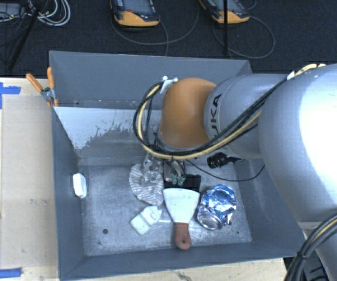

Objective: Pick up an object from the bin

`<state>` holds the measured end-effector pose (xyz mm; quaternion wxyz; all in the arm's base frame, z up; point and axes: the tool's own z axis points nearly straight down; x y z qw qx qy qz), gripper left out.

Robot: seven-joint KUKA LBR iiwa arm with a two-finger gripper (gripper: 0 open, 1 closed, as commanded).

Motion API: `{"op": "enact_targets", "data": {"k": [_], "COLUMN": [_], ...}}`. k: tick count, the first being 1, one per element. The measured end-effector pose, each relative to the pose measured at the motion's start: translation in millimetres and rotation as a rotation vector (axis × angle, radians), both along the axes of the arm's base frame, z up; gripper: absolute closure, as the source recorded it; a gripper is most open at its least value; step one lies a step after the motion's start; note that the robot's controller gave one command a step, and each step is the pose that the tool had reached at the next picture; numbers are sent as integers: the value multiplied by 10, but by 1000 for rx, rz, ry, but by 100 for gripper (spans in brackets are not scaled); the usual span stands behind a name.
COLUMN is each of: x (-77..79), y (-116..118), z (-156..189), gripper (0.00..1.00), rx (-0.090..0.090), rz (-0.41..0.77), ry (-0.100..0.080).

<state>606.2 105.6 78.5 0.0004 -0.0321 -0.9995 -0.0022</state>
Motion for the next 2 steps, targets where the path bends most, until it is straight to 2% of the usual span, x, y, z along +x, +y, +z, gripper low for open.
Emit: {"op": "enact_targets", "data": {"k": [1,2], "x": [2,-28], "y": [0,13], "z": [0,2], "gripper": [100,100], "rx": [0,-3], "rz": [0,-72], "ry": [-1,-3]}}
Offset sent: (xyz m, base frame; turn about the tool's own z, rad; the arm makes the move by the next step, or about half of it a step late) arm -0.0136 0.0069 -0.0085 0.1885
